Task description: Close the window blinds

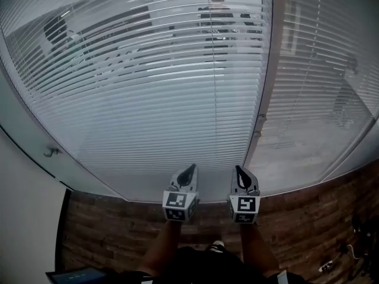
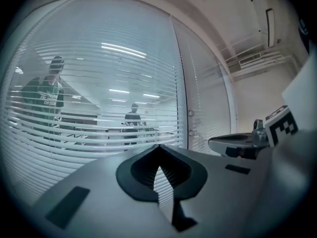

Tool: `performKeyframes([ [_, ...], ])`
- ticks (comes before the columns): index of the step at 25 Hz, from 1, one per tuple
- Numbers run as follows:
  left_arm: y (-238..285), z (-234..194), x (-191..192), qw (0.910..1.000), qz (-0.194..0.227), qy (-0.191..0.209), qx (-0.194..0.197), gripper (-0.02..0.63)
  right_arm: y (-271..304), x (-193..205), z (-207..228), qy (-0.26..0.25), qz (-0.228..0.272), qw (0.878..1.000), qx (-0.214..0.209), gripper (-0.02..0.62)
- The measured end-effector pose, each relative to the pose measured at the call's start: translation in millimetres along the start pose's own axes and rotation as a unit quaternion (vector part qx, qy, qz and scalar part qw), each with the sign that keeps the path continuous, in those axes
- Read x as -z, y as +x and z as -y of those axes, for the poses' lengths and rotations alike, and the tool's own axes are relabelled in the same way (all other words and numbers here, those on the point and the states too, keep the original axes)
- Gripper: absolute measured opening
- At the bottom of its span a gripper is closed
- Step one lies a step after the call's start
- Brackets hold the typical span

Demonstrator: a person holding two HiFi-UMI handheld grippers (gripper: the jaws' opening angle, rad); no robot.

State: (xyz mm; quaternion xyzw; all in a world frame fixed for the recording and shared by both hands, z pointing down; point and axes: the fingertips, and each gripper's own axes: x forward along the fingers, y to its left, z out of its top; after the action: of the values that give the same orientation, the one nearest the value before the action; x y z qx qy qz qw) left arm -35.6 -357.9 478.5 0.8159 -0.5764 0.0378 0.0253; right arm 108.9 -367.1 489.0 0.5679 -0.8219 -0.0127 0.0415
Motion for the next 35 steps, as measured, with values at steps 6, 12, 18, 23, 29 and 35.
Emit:
performKeyframes([
  [6, 16.7, 1.9, 7.4, 0.9999, -0.005, 0.003, 0.009, -0.005, 12.5, 3.7, 18.7, -0.005, 0.001, 1.000, 0.011, 0.002],
  [12, 35.9, -9.8, 7.3, 0.9998, 0.001, 0.000, 0.019, -0.005, 28.7, -2.2, 28.6, -0.011, 0.002, 0.999, 0.032, 0.003],
  [18, 50.8, -19.5, 8.8, 0.9994, -0.002, 0.004, 0.034, -0.005, 43.0, -4.0, 32.2, -0.009, 0.008, 0.999, 0.045, 0.003],
  [23, 58.0, -23.6, 13.5, 0.9988, -0.006, 0.004, 0.048, -0.005, 45.9, -6.9, 42.1, -0.009, -0.003, 0.998, 0.068, 0.003],
  [29, 66.6, -18.4, 7.4, 0.9972, 0.000, -0.005, 0.075, -0.005, 50.6, -14.6, 63.0, -0.029, 0.005, 0.995, 0.093, 0.003],
  [35, 64.2, -16.1, -9.3, 0.9958, 0.011, 0.009, 0.091, -0.005, 51.0, -30.0, 69.5, -0.036, 0.007, 0.993, 0.109, 0.003],
])
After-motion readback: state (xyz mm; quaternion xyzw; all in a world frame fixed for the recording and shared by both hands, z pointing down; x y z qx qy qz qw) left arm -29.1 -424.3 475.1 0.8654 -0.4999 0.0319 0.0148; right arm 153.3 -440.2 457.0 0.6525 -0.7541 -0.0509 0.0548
